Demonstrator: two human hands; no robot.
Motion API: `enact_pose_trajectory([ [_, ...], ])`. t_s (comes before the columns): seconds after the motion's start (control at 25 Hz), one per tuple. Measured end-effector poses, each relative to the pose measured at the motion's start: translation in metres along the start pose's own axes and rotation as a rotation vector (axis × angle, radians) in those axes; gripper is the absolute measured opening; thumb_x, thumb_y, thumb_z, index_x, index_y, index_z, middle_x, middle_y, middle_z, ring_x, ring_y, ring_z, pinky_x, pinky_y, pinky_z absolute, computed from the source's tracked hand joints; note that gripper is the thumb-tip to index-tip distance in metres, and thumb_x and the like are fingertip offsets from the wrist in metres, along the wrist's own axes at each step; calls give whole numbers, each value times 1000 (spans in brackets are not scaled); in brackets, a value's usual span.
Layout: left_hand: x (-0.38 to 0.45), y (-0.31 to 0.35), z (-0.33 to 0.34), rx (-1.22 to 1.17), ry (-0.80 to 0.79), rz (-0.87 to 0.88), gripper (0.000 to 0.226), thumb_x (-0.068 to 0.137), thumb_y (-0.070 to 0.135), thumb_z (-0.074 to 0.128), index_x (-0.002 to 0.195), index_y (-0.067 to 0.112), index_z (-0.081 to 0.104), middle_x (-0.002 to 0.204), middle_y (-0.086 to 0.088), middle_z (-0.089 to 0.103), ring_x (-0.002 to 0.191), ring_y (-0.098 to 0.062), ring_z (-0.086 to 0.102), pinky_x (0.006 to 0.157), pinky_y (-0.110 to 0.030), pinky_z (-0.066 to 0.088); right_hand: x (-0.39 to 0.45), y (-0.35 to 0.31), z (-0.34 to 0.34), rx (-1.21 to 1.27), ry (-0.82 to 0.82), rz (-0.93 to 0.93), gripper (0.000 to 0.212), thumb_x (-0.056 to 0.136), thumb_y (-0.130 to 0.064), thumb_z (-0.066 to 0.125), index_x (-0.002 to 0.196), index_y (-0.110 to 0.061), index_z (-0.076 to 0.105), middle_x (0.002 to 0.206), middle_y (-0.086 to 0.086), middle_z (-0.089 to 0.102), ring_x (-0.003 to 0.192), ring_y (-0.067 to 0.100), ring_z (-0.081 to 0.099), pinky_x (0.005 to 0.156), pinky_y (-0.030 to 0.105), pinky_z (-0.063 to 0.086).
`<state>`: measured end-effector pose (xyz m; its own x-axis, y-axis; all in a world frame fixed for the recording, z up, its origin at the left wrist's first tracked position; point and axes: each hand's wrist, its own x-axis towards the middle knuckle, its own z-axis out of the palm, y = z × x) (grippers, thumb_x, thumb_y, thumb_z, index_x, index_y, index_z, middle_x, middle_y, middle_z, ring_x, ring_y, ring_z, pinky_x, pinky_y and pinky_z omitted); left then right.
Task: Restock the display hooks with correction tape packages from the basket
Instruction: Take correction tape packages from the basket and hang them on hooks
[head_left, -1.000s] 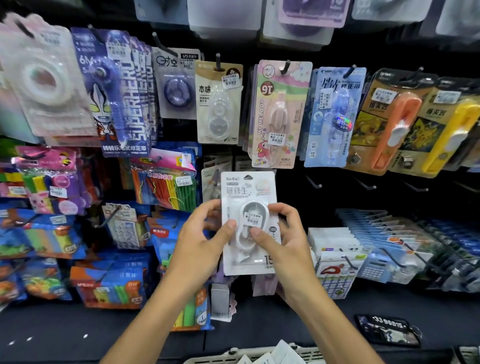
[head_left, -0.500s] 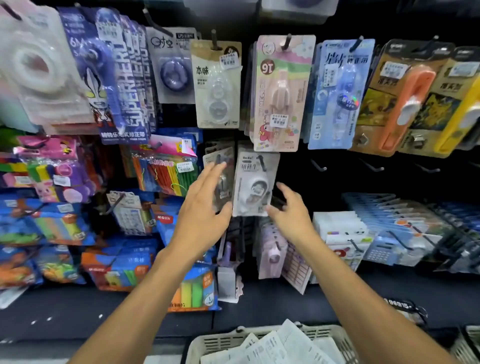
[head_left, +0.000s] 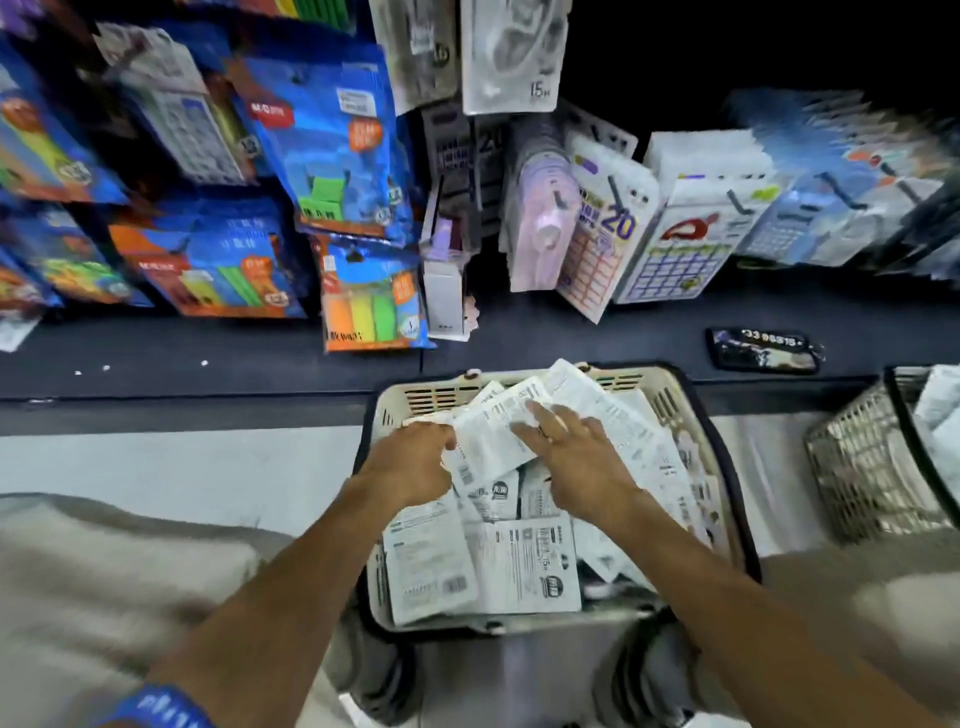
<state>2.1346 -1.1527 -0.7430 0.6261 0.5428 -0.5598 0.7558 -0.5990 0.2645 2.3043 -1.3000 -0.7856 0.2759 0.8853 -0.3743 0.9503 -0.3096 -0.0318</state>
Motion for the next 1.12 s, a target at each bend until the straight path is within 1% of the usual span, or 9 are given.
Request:
enact_pose_trajectory([
  [0.08,3,-1,9,-44,38,40,53,91,22,66,141,25,51,144,-2,55,130,-25,53,103,-36,47,12,4,-7,-72,42,-2,90,85,3,58,159,-27,15,169,1,4,152,34,14,120,49,20],
  [0.28,13,25,9,-133,88,192,85,82,35,79,155,25,35,156,0,45,140,-27,43,110,-40,41,21,0,-45,-77,307,-315,36,90,-9,60,123,-23,63,123,-4,66,113,28,55,96,39,44],
  [0.36,17,34,8,-240,146,160,63,83,42,77,139,30,52,130,-1,66,122,-27,60,93,-35,49,15,-11,-58,269,602,-318,15,85,-14,72,98,-20,71,92,-3,71,85,26,64,79,34,52],
  [0.44,21,34,6,-353,220,73,28,87,48,74,108,30,69,95,3,75,93,-24,71,75,-31,51,11,-14,-65,673,817,-68,8,92,-24,68,98,-21,63,94,-7,66,80,18,62,71,31,49],
  [0.52,25,26,4,-540,250,-4,21,87,47,76,96,28,75,84,7,77,79,-19,72,71,-30,54,3,-5,-59,763,600,118,16,97,-35,62,103,-22,53,99,-9,62,84,15,58,71,32,46],
  [0.68,27,15,1,-843,240,-50,14,85,31,81,83,38,69,84,24,71,80,3,66,71,-21,50,-25,-4,-14,442,-393,-33,35,93,-31,70,119,-18,50,107,-1,62,95,19,58,76,31,44],
  [0.84,27,11,-2,-938,236,-14,20,83,23,81,79,39,70,73,30,72,76,5,70,67,-15,52,-22,-7,-27,1064,-395,57,18,85,-1,64,87,-16,74,99,8,73,81,13,62,57,20,49],
  [1.0,21,16,-9,-1011,91,79,28,82,7,80,86,33,74,80,27,76,71,9,71,55,-6,49,-17,38,-75,1870,-336,188,22,79,-18,60,86,-8,79,102,14,77,90,31,73,84,37,57],
  [1.12,16,22,-13,-1177,11,94,25,86,3,73,98,24,78,96,7,81,90,-12,76,73,-23,59,-16,37,-79,1974,-207,266,7,81,-18,68,78,-14,72,106,7,78,77,22,71,87,40,55],
])
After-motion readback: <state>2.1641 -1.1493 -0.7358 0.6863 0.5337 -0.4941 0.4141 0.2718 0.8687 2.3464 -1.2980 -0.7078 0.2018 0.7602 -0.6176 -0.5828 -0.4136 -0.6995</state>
